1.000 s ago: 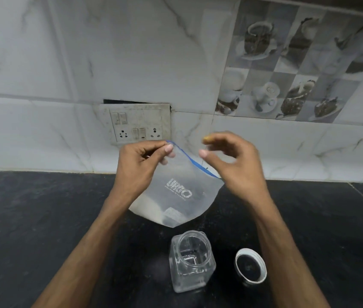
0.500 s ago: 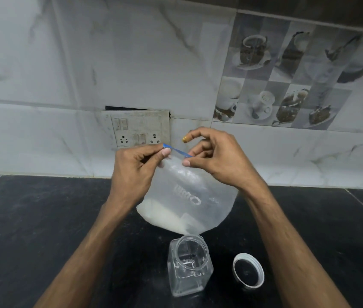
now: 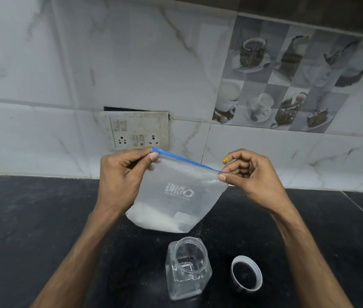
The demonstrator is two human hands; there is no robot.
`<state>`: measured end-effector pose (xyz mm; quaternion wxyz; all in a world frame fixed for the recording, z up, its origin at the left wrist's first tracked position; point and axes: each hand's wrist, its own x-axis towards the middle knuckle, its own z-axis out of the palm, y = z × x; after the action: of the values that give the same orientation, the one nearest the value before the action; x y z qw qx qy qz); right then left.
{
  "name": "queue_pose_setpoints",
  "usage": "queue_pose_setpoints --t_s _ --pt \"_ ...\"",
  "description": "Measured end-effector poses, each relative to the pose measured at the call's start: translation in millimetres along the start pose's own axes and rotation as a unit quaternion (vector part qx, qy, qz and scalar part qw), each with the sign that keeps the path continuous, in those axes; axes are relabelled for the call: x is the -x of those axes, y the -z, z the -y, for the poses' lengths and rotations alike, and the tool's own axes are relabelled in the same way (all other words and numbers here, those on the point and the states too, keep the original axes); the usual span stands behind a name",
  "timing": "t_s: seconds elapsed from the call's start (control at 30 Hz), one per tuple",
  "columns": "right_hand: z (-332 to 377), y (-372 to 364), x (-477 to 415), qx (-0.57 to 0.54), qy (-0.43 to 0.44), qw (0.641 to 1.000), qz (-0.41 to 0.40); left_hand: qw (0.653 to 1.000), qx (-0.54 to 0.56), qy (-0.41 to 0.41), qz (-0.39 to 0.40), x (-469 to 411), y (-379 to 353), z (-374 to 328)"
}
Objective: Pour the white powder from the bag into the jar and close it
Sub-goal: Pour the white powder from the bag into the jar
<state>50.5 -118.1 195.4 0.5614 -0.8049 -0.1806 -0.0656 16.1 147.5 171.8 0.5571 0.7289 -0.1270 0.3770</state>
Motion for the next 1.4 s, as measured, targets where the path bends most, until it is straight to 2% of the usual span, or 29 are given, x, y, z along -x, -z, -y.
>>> queue_pose_setpoints --t_s 0.23,0.33,0.5,0.67,0.77,0.87,1.0,1.17,1.3,1.4 --pt "30.2 -10.8 -10.0 -0.005 0.033 0.999 -0.010 0.997 0.030 0.053 -0.046 -0.2 11.0 4.0" --pt "54.3 -16.0 -14.8 -0.004 0.052 0.999 0.001 0.998 0.021 0.056 -0.033 -3.8 15.6 -2.4" --pt "79.8 -22.9 -13.1 0.043 0.061 0.997 0.019 0.996 -0.042 -0.034 0.076 -3.2 11.5 -18.5" --pt "85.3 -13.4 -2.1 0.055 0.047 0.997 -0.029 0.965 -0.076 -0.107 0.228 0.0 -2.3 -34.7" --pt "83.6 -6.9 2.7 0.062 0.035 0.996 -0.050 0.957 -0.084 -0.106 0.258 5.3 -8.6 -43.4" --pt "80.4 -5.4 8.2 0.065 0.026 0.996 -0.061 0.951 -0.135 -0.112 0.256 7.4 -9.6 -46.8" --pt "78.2 -9.7 13.9 0.047 0.025 0.996 -0.064 0.939 -0.202 -0.082 0.267 5.0 -6.7 -50.6" --pt "77.5 -17.8 16.1 0.044 0.040 0.996 -0.071 0.938 -0.174 -0.089 0.285 9.4 -8.4 -66.4" --pt "78.1 -19.8 18.2 0.048 0.048 0.995 -0.070 0.914 -0.263 -0.036 0.306 8.0 -8.5 -70.3" --pt "77.0 -18.7 20.2 0.052 0.050 0.995 -0.069 0.909 -0.280 0.019 0.307 6.0 -5.9 -71.1"
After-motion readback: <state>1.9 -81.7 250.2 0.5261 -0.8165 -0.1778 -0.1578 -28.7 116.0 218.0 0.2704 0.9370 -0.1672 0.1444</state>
